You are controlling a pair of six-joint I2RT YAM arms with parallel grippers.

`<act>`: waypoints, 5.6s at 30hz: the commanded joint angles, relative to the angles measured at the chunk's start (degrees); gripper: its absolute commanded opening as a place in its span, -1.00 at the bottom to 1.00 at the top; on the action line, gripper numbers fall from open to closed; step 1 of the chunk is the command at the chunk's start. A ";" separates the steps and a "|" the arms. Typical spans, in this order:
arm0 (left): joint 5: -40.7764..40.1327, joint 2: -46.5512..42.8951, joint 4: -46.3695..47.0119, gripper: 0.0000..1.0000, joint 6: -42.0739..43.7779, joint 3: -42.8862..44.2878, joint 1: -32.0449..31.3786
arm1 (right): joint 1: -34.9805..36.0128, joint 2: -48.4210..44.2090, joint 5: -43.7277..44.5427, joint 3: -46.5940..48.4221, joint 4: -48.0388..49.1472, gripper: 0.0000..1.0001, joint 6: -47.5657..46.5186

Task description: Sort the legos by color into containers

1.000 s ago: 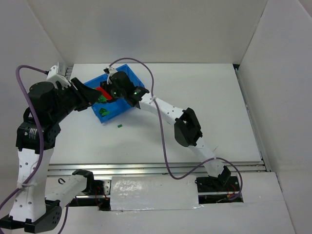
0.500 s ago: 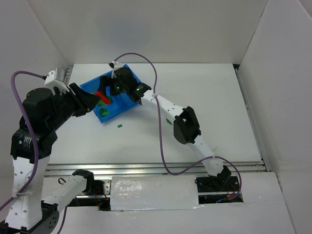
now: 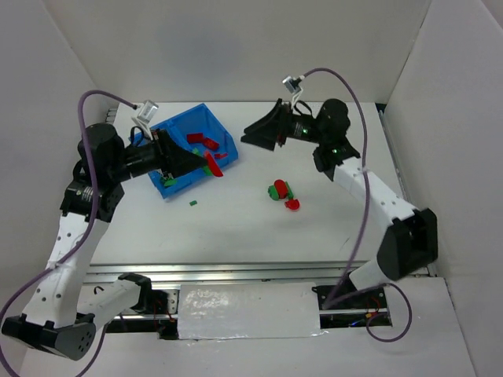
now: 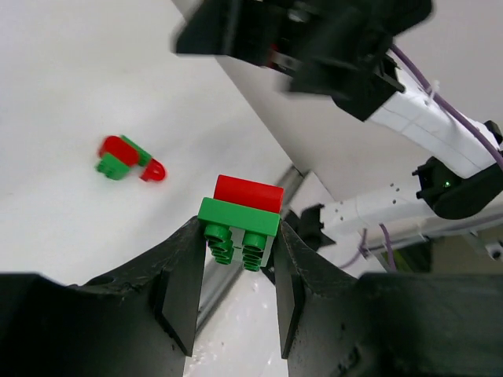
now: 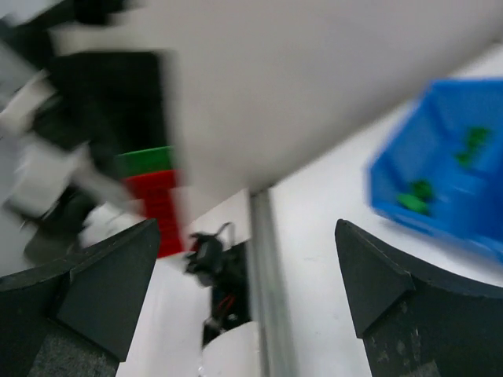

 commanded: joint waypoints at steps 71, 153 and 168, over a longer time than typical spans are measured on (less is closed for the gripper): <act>-37.19 25.18 -9.17 -0.97 5.99 10.85 11.20 | 12.34 43.46 41.17 60.46 -41.47 0.99 -23.29; -68.91 32.59 -24.45 -1.00 -17.39 4.25 -7.97 | 12.69 -18.17 45.22 -6.42 -58.89 0.99 -17.67; -67.07 47.70 -19.79 0.98 -9.65 19.82 5.04 | 12.60 -17.56 46.44 -6.94 -57.84 0.99 -17.76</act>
